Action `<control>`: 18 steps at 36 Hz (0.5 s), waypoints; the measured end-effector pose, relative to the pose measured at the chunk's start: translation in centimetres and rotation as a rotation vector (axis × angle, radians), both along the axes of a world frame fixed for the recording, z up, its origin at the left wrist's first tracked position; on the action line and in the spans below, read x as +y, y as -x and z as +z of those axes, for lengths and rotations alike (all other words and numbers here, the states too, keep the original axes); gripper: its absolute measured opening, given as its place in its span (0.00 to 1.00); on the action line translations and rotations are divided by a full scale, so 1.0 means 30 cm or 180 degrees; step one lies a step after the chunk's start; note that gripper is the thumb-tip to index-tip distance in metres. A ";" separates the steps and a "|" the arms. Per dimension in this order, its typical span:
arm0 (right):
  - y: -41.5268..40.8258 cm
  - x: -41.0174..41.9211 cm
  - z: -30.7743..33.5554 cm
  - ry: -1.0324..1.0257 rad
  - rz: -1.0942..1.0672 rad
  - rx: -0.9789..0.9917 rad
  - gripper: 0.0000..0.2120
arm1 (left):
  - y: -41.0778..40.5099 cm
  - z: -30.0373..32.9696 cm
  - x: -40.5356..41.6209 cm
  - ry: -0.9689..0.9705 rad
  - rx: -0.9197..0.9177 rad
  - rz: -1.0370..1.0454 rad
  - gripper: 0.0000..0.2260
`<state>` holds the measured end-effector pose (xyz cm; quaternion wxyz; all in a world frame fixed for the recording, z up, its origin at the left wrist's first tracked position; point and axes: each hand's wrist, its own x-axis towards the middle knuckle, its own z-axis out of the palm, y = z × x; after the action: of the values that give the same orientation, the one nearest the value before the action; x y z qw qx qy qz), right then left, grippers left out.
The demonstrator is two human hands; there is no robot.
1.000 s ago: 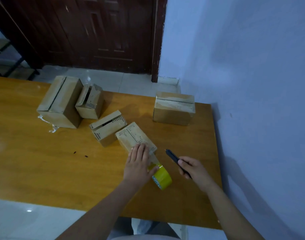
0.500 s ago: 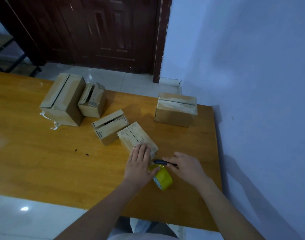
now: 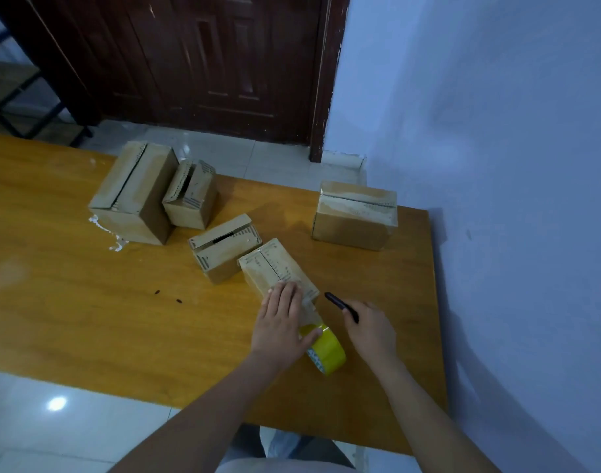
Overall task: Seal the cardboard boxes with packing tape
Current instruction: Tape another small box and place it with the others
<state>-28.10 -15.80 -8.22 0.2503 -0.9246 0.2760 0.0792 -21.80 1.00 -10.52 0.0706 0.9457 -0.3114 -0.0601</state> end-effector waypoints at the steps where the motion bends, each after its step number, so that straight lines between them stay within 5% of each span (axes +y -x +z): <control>1: 0.004 0.003 0.006 -0.0044 -0.0023 -0.0073 0.15 | 0.000 0.000 0.000 -0.0012 0.0008 -0.0006 0.38; 18: 0.062 0.004 0.064 0.0558 0.1018 -0.0336 0.15 | 0.000 0.003 -0.001 0.0031 0.0087 -0.0011 0.38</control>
<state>-29.95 -15.69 -6.29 0.1671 -0.9779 0.1178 0.0450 -21.80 0.96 -10.44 0.0793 0.9439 -0.3123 -0.0717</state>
